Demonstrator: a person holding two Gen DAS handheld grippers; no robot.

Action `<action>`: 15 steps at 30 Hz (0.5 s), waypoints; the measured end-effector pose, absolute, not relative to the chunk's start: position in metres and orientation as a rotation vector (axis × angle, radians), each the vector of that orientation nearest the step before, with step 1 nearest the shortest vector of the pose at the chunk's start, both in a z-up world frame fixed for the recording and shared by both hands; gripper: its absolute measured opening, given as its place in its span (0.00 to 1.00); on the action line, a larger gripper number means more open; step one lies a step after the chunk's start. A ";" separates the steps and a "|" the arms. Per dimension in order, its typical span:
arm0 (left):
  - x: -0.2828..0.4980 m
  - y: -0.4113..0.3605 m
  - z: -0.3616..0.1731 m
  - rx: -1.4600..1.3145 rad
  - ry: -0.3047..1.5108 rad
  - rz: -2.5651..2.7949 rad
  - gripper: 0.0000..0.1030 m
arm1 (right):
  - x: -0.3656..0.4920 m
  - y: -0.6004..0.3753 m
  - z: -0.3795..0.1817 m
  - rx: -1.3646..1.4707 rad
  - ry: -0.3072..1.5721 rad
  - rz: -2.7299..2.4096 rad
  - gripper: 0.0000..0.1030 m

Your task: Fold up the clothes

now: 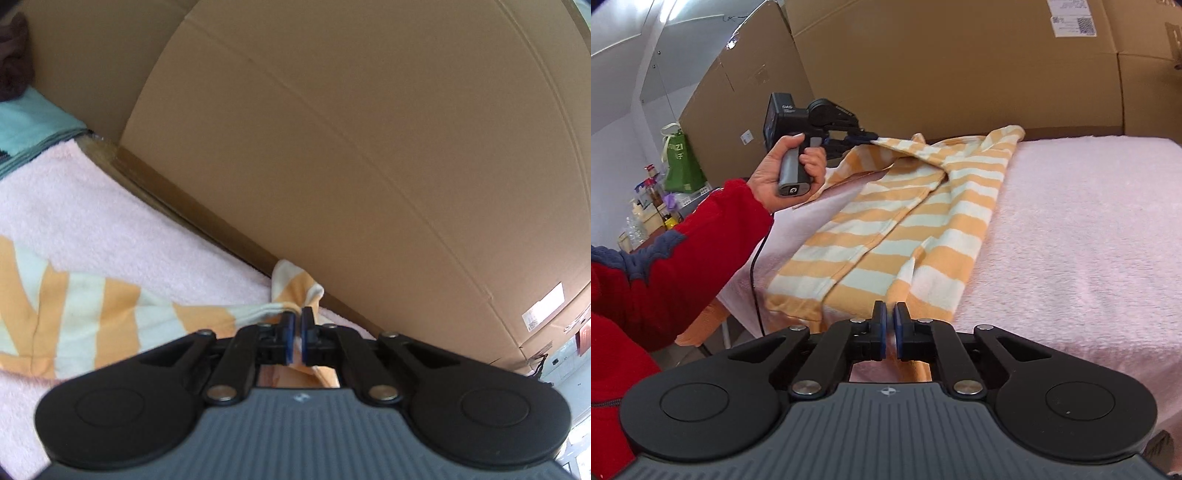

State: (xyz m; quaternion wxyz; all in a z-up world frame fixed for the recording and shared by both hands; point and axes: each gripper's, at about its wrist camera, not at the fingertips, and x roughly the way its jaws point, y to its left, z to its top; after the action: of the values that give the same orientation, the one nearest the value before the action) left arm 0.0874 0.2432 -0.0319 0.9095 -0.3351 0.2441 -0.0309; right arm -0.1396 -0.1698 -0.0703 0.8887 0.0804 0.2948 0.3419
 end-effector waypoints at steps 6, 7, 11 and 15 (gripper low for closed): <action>0.090 0.244 -0.029 -0.638 0.504 -0.076 0.00 | -0.140 -0.154 -0.071 0.158 0.644 0.776 0.20; 0.089 0.245 -0.031 -0.632 0.502 -0.080 0.00 | -0.144 -0.157 -0.068 0.131 0.624 0.761 0.20; 0.082 0.243 -0.040 -0.597 0.493 -0.079 0.00 | -0.154 -0.169 -0.058 0.065 0.584 0.690 0.31; 0.077 0.243 -0.050 -0.565 0.488 -0.063 0.00 | -0.153 -0.170 -0.061 0.066 0.559 0.667 0.32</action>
State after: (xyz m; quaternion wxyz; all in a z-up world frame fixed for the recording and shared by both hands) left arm 0.0765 0.2434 -0.0500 0.9306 -0.2762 0.2384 -0.0306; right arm -0.1531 -0.1702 -0.0612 0.9063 0.0319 0.2709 0.3228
